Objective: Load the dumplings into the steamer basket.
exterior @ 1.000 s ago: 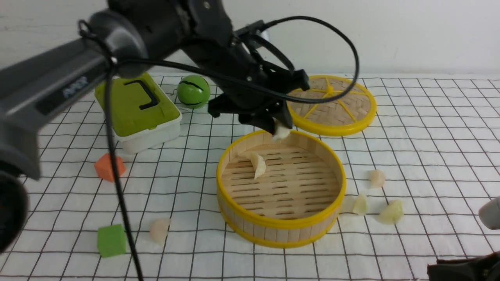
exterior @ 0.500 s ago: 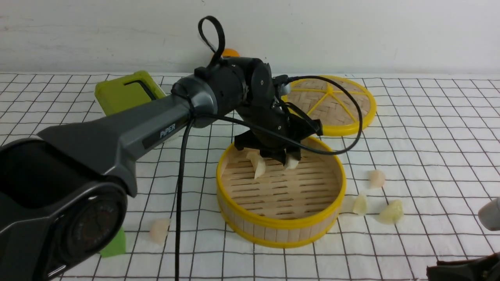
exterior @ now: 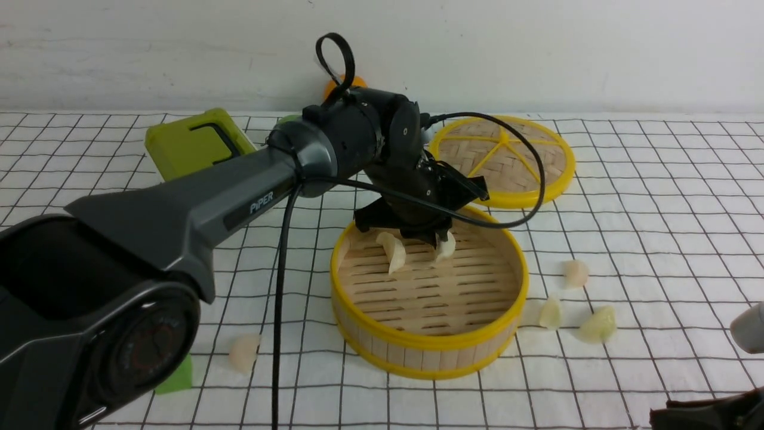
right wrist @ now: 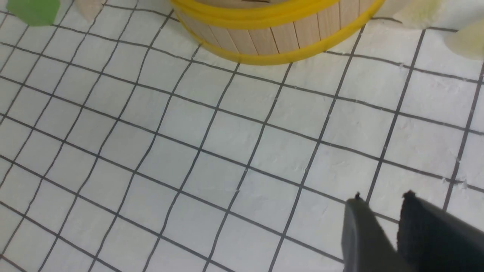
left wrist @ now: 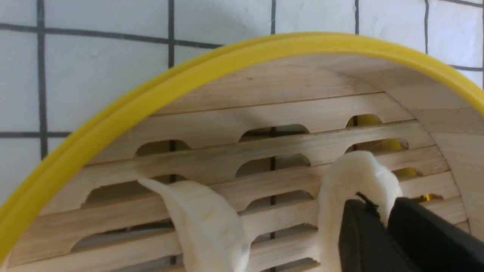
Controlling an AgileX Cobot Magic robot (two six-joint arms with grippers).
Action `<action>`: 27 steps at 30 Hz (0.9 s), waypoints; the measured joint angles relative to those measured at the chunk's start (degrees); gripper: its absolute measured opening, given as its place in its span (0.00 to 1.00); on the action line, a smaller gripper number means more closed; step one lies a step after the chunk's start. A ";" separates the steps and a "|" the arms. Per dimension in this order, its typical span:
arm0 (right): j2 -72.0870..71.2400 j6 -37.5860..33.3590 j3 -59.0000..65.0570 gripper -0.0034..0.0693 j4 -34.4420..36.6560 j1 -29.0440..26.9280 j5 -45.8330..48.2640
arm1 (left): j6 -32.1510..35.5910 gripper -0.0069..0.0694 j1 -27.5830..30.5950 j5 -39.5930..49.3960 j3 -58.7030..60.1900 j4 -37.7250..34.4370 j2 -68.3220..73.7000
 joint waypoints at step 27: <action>0.00 0.00 0.00 0.28 0.00 0.00 1.14 | 8.92 0.44 0.18 22.99 3.45 18.72 -28.62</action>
